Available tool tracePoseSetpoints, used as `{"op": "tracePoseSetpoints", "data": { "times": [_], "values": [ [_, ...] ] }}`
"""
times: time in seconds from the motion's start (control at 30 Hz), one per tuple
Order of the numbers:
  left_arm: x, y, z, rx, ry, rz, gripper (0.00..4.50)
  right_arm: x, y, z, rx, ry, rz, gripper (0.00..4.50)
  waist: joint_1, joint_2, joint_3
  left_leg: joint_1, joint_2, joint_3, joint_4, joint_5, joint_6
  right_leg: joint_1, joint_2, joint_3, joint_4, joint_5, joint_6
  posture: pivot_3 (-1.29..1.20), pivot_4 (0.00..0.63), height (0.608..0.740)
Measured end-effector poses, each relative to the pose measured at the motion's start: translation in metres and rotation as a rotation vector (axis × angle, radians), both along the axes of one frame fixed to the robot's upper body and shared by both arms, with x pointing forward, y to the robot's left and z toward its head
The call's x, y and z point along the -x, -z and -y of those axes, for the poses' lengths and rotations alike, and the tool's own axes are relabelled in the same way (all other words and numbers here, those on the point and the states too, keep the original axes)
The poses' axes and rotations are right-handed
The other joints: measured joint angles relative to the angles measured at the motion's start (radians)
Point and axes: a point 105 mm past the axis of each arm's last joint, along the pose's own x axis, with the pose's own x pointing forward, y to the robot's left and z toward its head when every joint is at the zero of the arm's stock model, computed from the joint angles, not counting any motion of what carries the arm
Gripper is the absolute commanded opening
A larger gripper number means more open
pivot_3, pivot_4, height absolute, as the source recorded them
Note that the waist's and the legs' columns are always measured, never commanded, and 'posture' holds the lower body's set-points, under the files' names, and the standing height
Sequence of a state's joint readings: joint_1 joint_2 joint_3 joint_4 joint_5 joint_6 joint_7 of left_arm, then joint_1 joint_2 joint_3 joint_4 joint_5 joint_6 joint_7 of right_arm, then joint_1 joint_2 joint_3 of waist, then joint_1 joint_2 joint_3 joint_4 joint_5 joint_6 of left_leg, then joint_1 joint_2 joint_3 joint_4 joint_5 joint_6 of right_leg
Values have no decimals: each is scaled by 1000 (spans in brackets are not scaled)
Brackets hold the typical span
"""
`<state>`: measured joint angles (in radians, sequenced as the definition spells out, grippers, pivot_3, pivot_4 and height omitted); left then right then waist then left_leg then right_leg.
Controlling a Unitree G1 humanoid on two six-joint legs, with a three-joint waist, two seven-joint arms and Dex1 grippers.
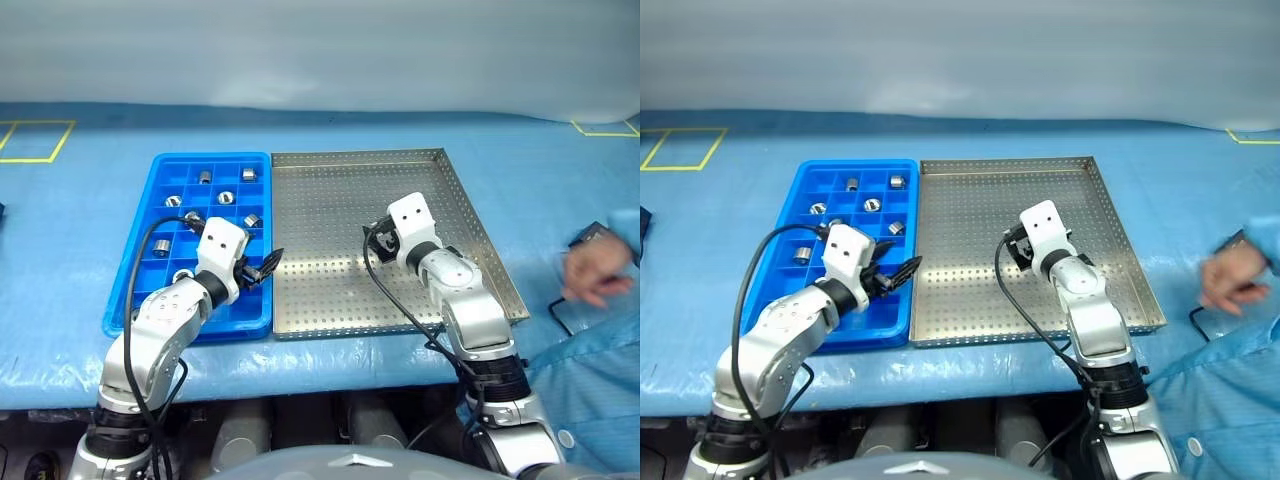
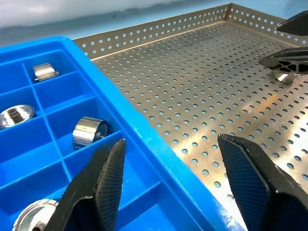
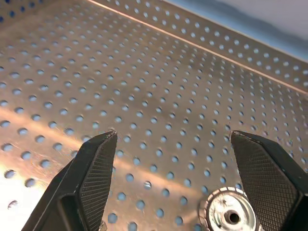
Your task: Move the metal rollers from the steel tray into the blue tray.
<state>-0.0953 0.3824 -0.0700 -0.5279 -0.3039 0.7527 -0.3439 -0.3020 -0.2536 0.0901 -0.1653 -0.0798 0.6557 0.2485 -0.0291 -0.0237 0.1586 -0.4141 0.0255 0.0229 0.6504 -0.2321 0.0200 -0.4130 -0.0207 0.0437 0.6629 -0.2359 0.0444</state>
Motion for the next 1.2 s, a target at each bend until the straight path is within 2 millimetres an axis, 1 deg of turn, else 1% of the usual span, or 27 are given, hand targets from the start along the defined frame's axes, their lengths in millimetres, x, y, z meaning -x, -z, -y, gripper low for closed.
{"op": "tracePoseSetpoints", "data": {
  "times": [0.1,0.17,0.3,0.37,0.43,0.47,0.5,0.57,0.6,0.63,0.67,0.77,1.2],
  "values": [
    [1,1,2,-4,14,-3,3340,-5,13,15,38,102,-7,3960,-2,0,0,0,0,0,0,0,0,0,0,0,0,0,0,-11,150,740],
    [1,2,2,-8,14,-6,3340,-7,17,21,46,138,-12,3960,-3,0,0,0,0,0,0,0,0,0,0,1,0,0,0,-6,150,740],
    [4,7,-1,-20,6,-21,3340,-13,18,32,48,206,-2,3960,-4,0,0,0,0,0,0,0,0,0,0,1,0,0,1,5,150,740],
    [5,9,-2,-21,4,-29,3340,-15,17,38,25,236,-5,3960,-3,0,0,0,0,0,0,0,0,0,0,1,0,0,1,7,150,740],
    [5,10,-2,-21,2,-32,3340,-15,21,40,-9,249,-26,3960,-1,0,0,0,0,0,0,0,0,0,0,1,0,0,1,12,150,740],
    [5,10,-2,-21,1,-32,3340,-15,23,40,-21,252,-40,3576,0,0,0,0,0,0,0,0,0,0,0,1,0,0,1,14,150,740],
    [5,10,-3,-22,0,-33,3340,-14,26,39,-39,254,-58,3423,0,0,0,0,0,0,0,0,0,0,0,1,0,0,1,14,150,740],
    [6,11,-3,-22,-1,-34,3340,-13,32,33,-74,252,-91,2737,0,0,0,0,0,0,0,0,0,0,0,1,0,0,1,14,150,740],
    [6,11,-3,-22,-2,-35,3340,-12,34,33,-93,257,-108,2459,2,0,0,0,0,0,0,0,0,0,0,1,0,0,1,12,150,740],
    [6,11,-4,-22,-5,-36,3340,-11,35,32,-113,262,-119,2090,4,0,0,0,0,0,0,0,0,0,0,1,0,0,1,13,150,740],
    [6,11,-6,-24,-11,-36,3340,-12,35,33,-122,267,-127,1837,5,0,0,0,0,0,0,0,1,0,0,1,0,1,1,11,150,740],
    [5,10,-10,-27,-24,-32,3340,-11,36,34,-136,273,-139,1837,6,0,0,0,0,0,1,0,1,1,0,1,0,1,1,11,150,740],
    [4,10,-10,-31,-23,-30,3340,-11,36,31,-157,266,-143,1837,2,0,0,0,0,0,1,0,1,1,0,1,0,1,1,3,150,740]
  ]
}}
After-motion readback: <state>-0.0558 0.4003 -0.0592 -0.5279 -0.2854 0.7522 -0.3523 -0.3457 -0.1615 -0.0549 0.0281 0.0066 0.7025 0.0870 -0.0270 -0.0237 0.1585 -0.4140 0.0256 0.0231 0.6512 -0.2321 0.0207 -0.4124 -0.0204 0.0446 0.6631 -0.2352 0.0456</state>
